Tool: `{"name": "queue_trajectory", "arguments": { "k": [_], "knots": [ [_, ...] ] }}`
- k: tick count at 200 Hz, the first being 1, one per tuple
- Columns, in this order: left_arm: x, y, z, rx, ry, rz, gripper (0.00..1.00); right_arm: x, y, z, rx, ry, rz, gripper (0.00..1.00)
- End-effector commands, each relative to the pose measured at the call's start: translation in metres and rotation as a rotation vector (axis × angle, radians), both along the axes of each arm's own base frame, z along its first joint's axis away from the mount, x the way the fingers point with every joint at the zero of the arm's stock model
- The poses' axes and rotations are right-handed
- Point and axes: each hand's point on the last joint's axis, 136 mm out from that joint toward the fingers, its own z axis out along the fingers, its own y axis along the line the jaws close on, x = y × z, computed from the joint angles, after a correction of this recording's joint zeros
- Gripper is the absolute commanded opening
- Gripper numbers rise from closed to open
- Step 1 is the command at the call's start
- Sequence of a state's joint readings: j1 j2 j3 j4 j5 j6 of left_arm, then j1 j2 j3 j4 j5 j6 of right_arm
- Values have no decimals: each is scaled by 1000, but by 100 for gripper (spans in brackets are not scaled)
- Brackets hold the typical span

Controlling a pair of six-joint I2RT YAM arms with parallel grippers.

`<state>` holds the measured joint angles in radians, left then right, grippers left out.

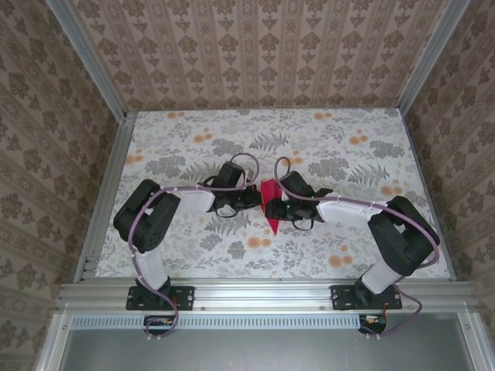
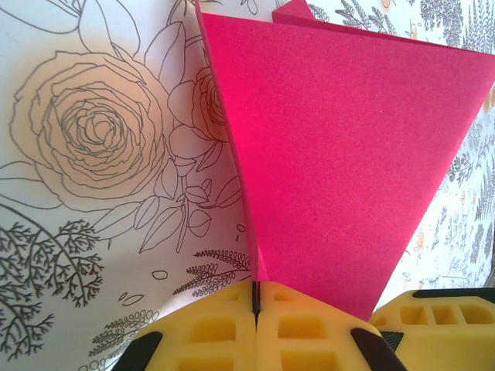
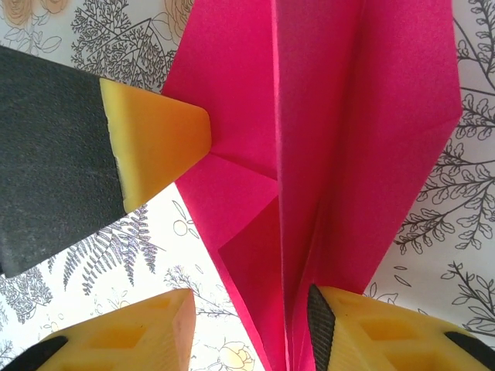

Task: Fold a paper plane with a square sheet of paper (pick it up from the middle)
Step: Turn over a paper plane at the center of the table, then move the paper plane to the center of the table.

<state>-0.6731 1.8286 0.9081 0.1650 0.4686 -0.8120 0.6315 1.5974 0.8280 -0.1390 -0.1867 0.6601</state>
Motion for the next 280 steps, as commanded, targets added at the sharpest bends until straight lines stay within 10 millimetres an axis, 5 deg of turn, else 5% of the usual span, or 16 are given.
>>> {"name": "queue_trajectory", "arguments": {
  "k": [1, 108, 158, 206, 280],
  "knots": [
    [-3, 2, -7, 1, 25, -6, 0, 3, -2, -5, -55, 5, 16, 45],
    [-3, 5, -9, 19, 25, -8, 5, 8, -7, -23, -183, 26, 28, 42],
    [-4, 16, -4, 56, 10, -3, 18, 9, -14, -24, -240, 28, 18, 19],
    [6, 54, 20, 102, -28, 80, 33, 11, -15, -22, -315, 18, 19, 8],
    [6, 127, 39, 222, -69, 234, 46, 14, -10, -28, -420, 25, 21, 19]
  ]
}}
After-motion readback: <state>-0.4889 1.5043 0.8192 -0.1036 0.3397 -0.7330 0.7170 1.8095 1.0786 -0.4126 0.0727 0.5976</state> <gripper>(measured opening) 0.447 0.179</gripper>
